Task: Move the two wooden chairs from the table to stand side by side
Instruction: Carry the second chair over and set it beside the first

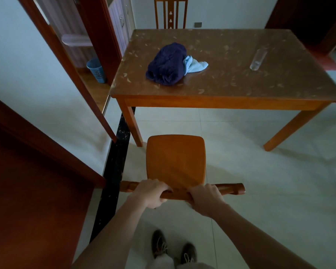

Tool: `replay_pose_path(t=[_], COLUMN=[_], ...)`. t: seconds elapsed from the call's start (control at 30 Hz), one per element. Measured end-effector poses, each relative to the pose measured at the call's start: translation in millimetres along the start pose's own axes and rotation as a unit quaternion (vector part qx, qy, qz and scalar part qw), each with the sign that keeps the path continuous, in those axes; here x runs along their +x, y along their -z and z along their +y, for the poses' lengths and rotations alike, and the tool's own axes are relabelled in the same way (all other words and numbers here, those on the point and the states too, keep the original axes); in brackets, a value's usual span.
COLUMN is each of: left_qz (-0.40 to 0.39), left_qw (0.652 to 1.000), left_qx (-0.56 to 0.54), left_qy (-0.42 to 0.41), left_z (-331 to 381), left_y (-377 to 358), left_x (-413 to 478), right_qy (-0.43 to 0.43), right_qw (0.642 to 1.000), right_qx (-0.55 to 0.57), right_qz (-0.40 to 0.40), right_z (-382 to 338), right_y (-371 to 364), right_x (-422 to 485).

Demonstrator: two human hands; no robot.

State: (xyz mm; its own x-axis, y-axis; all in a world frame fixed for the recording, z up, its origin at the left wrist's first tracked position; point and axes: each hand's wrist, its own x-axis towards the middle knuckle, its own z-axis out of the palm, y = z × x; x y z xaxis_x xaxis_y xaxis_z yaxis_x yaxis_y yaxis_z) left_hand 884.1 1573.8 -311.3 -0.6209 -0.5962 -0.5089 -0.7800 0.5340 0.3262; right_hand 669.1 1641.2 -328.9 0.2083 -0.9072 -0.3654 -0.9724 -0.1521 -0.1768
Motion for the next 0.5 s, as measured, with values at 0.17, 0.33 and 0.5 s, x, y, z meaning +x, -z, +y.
replay_pose_path(t=[0.17,0.33,0.5], left_qz=[-0.07,-0.057,0.078], left_qw=[0.996,0.96,0.962], left_qx=[-0.039,-0.269,-0.244], left_qy=[0.037,0.049,0.098], left_z=[0.9,-8.1,-36.5], left_y=[0.0,34.9,51.8], left_x=[0.8,-0.9,-1.7], right_qy=[-0.008,-0.067,-0.11], right_qw=[0.999,0.936,0.913], right_qx=[0.04,0.345,0.37], right_qz=[-0.029,0.001,0.13], right_z=[1.0,21.8,48.8], right_y=[-0.8,35.3,52.8], right_x=[0.6,11.2,18.2])
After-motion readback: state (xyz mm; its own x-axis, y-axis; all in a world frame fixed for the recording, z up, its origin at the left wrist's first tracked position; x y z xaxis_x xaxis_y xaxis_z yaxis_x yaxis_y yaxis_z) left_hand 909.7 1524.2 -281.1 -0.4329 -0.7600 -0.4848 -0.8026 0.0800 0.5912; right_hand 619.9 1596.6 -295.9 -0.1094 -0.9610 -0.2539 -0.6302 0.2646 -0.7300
